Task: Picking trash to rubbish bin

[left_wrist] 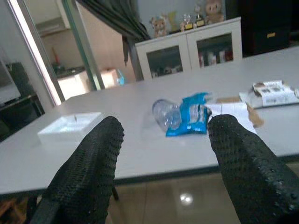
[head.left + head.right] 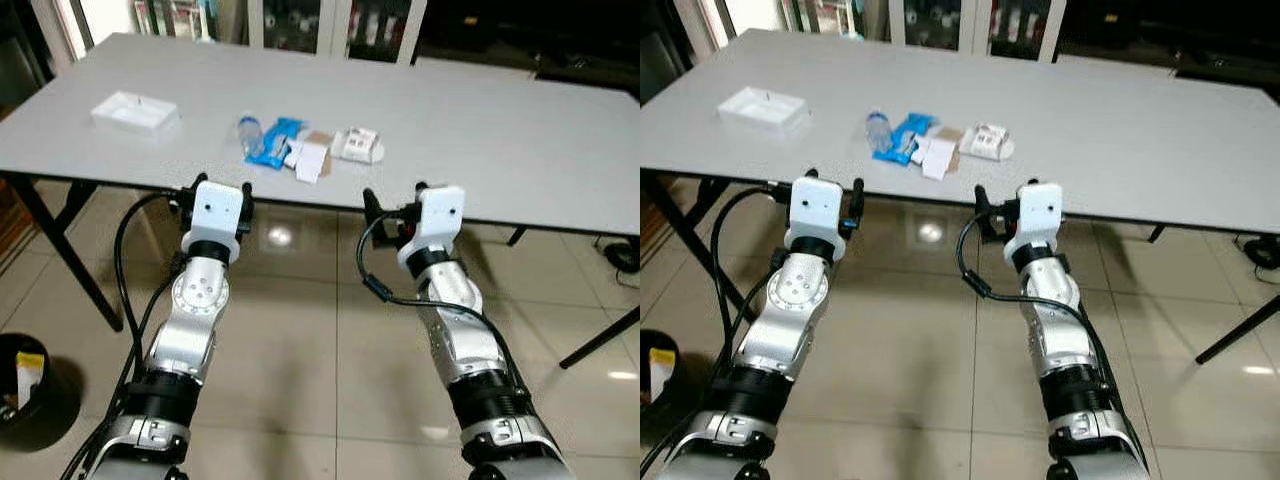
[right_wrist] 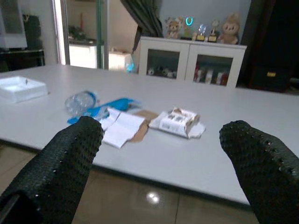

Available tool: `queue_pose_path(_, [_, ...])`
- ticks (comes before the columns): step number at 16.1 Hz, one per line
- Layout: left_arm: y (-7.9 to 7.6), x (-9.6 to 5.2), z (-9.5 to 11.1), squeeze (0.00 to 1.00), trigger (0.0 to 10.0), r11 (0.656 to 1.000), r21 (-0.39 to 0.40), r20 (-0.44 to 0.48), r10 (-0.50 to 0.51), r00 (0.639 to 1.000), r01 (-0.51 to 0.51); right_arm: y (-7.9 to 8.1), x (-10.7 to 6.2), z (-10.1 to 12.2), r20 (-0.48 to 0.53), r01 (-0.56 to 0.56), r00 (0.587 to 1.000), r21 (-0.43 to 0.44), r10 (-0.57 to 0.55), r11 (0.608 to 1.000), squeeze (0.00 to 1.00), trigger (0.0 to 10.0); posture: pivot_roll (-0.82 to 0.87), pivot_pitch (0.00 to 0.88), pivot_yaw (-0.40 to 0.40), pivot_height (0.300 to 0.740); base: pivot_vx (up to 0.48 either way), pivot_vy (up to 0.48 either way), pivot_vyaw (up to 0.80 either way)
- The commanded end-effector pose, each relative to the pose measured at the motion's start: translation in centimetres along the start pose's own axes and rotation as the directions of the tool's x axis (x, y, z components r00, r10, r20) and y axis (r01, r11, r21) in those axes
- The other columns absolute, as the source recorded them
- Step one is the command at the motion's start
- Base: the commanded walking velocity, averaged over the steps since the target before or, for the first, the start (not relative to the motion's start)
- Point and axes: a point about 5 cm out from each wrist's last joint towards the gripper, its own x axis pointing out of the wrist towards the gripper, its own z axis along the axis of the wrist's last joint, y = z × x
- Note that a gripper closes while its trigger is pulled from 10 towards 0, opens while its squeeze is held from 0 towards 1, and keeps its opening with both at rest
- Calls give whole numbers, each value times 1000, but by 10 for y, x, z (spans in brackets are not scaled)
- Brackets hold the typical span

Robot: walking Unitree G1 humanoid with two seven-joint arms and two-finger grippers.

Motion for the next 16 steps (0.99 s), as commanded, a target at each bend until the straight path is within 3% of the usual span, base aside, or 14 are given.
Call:
queue_pose_path(1, [-2,3,6,0,10000,1000,17,13,-19,1000,19,-2,4,8,15,11,1000,1,-11,1000,0,10000,25,0,-81,740,319,0,0])
queue_pose_path(4, [-2,3,9,0,10000,1000,19,17,-23,1000,23,-1,4,9,11,13,1000,9,-13,1000,0,10000,28,0,-82,740,316,0,0])
queue_pose_path(7, [-2,3,9,0,10000,1000,19,16,-25,1000,25,0,4,9,6,8,1000,8,-8,1000,0,10000,26,0,-82,740,316,0,-685])
queue_pose_path(16, [-2,4,11,0,10000,1000,21,4,-21,1000,21,4,6,10,0,6,1000,22,-6,1000,0,10000,26,26,-84,740,318,0,0])
